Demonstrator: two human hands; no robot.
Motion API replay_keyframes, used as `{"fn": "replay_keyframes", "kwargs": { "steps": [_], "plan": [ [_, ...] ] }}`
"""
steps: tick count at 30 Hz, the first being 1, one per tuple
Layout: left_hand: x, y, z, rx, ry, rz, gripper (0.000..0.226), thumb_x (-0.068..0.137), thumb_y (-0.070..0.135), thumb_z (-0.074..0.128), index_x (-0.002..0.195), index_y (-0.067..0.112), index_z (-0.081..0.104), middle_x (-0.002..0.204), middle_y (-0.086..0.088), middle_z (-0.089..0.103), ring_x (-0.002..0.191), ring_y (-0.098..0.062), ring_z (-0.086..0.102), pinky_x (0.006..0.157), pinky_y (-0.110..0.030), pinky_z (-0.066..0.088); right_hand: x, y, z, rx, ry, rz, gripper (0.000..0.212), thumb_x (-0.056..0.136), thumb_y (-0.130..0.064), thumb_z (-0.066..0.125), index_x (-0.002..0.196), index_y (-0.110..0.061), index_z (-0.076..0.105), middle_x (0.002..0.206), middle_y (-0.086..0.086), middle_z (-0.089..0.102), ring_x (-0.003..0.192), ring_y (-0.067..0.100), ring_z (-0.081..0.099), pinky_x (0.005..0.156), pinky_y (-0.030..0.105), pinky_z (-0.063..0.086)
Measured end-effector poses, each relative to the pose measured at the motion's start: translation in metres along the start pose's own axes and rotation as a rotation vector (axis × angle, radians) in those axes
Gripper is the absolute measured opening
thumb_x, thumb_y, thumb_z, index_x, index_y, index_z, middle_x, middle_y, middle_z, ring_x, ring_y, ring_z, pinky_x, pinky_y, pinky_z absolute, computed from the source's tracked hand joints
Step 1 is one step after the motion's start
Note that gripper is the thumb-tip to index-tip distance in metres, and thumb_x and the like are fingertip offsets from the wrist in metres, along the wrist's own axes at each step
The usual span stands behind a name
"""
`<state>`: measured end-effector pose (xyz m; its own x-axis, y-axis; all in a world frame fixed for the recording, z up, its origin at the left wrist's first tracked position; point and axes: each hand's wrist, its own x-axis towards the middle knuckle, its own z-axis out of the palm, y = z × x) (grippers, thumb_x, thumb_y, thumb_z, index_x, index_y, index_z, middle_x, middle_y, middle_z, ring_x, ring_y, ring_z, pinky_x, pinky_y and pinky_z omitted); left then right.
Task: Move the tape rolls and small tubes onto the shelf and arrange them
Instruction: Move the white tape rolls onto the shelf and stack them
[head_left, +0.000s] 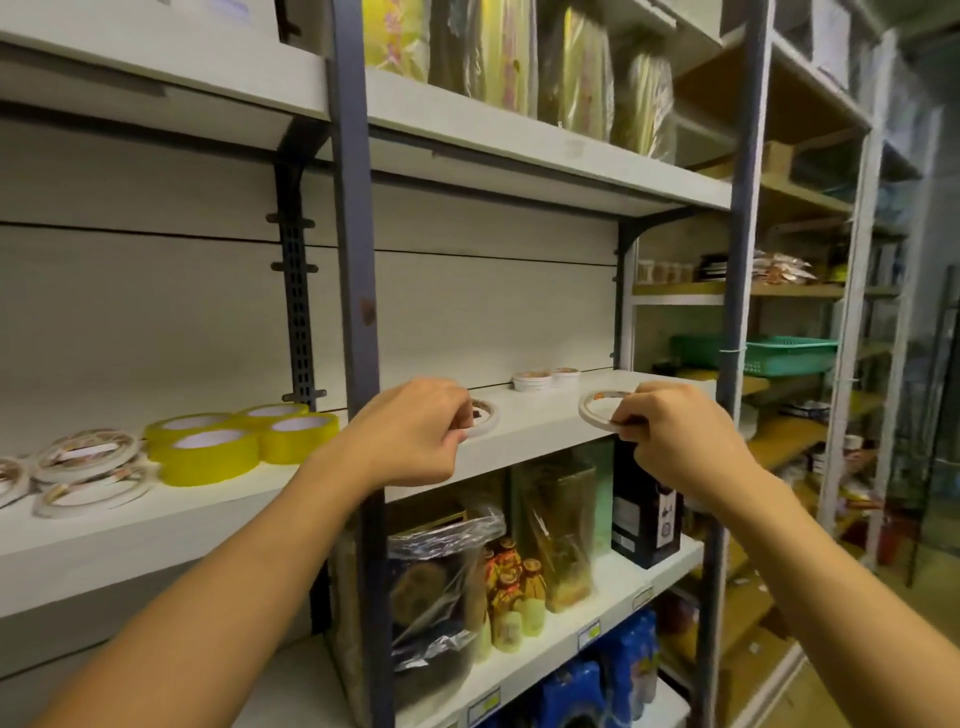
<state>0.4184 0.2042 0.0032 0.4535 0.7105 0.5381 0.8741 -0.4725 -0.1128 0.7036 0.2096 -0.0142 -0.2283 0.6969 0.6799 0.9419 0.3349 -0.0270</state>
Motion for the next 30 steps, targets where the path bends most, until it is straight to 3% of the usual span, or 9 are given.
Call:
{"fn": "replay_keyframes", "kwargs": {
  "steps": [3,16,30],
  "plan": [
    [0.030,0.019,0.015,0.004,-0.003,-0.014,0.011,0.093,0.026,0.062,0.102,0.024,0.057,0.098,0.006,0.057,0.085,-0.011,0.052,0.073,-0.024,0.051,0.001,0.039,0.002,-0.027,-0.015,0.008,0.024,0.086,-0.012,0.071,0.108,-0.021,0.075,0.100,-0.004,0.065,0.085,0.015,0.059,0.071,0.025,0.054],
    [0.141,0.045,0.077,0.076,-0.024,-0.025,0.006,0.089,0.025,0.061,0.094,0.024,0.057,0.089,0.007,0.055,0.077,-0.010,0.053,0.070,-0.034,0.057,0.044,0.153,0.037,-0.074,-0.013,0.061,0.018,0.085,-0.013,0.068,0.098,-0.023,0.077,0.093,-0.004,0.066,0.081,0.016,0.059,0.068,0.035,0.058],
    [0.261,-0.017,0.155,0.065,-0.009,-0.057,0.009,0.085,0.021,0.055,0.080,0.028,0.050,0.088,0.007,0.055,0.083,-0.021,0.056,0.073,-0.042,0.055,0.158,0.213,0.125,-0.055,-0.027,0.025,0.020,0.087,-0.012,0.070,0.105,-0.018,0.076,0.099,0.000,0.068,0.084,0.018,0.060,0.066,0.025,0.049]
  ]
}}
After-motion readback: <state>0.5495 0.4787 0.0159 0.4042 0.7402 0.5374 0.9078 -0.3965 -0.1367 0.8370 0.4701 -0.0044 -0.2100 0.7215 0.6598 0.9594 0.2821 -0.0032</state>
